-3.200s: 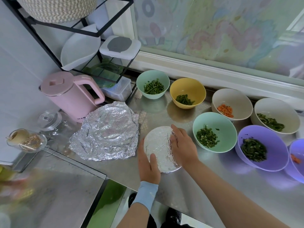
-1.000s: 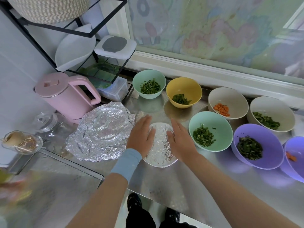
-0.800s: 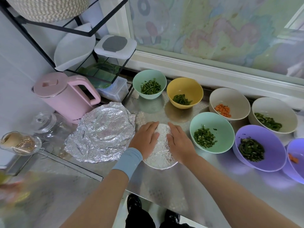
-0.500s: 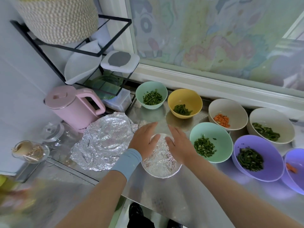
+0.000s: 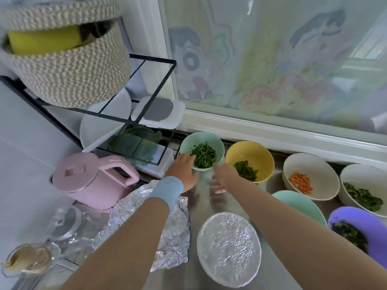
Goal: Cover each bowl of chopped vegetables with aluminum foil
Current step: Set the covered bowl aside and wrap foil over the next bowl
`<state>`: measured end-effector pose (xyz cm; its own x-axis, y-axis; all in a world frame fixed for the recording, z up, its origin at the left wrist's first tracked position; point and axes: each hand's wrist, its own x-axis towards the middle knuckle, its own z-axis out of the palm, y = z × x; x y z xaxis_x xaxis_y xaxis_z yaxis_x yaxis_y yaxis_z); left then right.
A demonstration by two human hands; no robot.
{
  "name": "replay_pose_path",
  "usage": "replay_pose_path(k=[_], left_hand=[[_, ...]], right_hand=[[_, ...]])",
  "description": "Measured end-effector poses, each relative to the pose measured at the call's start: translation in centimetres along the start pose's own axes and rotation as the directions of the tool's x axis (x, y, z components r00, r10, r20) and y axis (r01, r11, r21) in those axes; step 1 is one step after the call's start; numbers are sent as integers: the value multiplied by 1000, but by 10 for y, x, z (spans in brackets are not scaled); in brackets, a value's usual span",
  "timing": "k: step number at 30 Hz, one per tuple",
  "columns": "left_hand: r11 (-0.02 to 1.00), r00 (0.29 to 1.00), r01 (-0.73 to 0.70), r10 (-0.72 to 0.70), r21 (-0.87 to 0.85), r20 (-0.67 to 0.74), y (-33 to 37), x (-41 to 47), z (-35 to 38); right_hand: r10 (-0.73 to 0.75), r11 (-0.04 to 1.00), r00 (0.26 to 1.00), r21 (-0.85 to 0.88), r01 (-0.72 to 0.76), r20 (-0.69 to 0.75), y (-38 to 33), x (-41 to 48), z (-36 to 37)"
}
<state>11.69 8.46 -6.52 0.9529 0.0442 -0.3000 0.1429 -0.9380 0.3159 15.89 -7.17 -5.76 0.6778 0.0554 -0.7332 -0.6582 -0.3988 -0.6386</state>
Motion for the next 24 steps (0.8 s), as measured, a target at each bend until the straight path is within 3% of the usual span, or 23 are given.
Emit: replay_pose_path(k=[3, 5, 6, 8, 11, 16, 21, 24], left_hand=[[1000, 1000, -19, 19, 0, -23, -6, 9, 1], [998, 997, -41, 39, -38, -67, -7, 11, 2], [997, 995, -56, 52, -46, -84, -8, 12, 2], [995, 991, -75, 67, -60, -114, -9, 15, 1], [993, 984, -87, 74, -77, -164, -4, 14, -4], [993, 968, -116, 108, -24, -227, 20, 0, -19], [997, 927, -50, 24, -60, -374, 54, -21, -40], [967, 950, -4, -75, -253, -304, 79, -45, -49]], right_hand=[[-91, 988, 988, -133, 74, -127, -3, 14, 13], [-73, 992, 979, -112, 52, -192, -10, 8, 19], [-91, 974, 972, -221, 42, -217, -11, 8, 22], [-78, 991, 967, -125, 48, -244, -13, 10, 20], [-40, 997, 968, -72, 23, -247, -13, 3, 13], [-219, 960, 933, -237, 153, -285, -10, -34, -13], [-274, 934, 930, -296, 197, -246, -11, -74, -57], [-342, 887, 915, -396, 239, -213, 4, -99, -87]])
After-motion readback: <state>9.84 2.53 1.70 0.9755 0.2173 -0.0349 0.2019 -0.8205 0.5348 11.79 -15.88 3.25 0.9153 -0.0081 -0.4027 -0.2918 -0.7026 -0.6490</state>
